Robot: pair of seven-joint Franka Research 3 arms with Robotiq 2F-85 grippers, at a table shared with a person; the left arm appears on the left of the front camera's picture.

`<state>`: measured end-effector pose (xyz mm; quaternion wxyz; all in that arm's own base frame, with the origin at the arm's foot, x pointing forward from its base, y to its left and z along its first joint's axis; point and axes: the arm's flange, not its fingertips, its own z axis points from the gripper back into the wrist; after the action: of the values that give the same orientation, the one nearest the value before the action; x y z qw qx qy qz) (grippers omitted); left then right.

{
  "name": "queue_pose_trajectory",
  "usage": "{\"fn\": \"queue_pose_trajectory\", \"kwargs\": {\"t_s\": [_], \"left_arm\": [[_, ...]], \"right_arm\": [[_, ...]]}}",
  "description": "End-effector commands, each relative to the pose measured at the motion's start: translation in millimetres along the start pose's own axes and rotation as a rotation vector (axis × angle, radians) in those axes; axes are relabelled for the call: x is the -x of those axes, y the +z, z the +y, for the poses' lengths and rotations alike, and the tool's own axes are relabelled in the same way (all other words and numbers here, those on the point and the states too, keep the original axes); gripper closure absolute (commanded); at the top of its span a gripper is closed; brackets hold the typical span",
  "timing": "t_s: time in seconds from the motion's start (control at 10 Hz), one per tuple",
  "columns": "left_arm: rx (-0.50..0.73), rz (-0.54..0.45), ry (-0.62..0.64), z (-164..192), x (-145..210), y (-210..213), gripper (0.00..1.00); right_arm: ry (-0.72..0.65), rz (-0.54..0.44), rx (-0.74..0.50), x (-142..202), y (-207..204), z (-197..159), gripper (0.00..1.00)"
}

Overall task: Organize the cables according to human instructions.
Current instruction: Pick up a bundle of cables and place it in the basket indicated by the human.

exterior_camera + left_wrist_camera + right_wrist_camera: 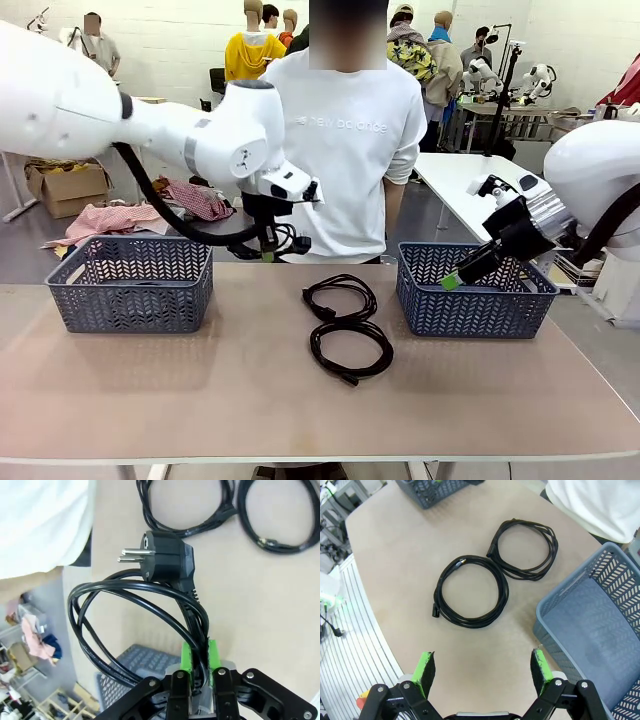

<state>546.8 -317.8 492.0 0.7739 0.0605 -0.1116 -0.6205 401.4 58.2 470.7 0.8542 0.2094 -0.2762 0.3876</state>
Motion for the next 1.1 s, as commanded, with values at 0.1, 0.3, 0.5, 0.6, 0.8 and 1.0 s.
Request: {"fn": "queue_pose_trajectory", "kwargs": {"t_s": [0.1,0.3,0.5,0.6,0.8,1.0], "left_arm": [[-0.058,0.011,-0.035,-11.1,73.3,43.2,1.00],[-0.066,0.006,-0.019,-7.4,119.3,54.2,1.00],[-0.043,-0.022,-0.023,-2.2,166.3,51.2,1.00],[-0.035,-0.025,-0.003,2.3,191.1,44.9,1.00],[-0.045,-0.037,0.046,12.0,224.2,31.0,1.00],[-0.056,-0.013,0.050,23.3,238.3,11.2,1.00]], "right_arm": [[0.013,-0.024,-0.013,-1.3,-1.2,-2.8,0.00],[0.013,-0.024,-0.013,-1.3,-1.2,-2.8,0.00],[0.013,-0.024,-0.013,-1.3,-1.2,-2.8,0.00],[0.013,-0.024,-0.013,-1.3,-1.2,-2.8,0.00],[0.013,-0.024,-0.013,-1.3,-1.2,-2.8,0.00],[0.013,-0.024,-0.013,-1.3,-1.2,-2.8,0.00]]}}
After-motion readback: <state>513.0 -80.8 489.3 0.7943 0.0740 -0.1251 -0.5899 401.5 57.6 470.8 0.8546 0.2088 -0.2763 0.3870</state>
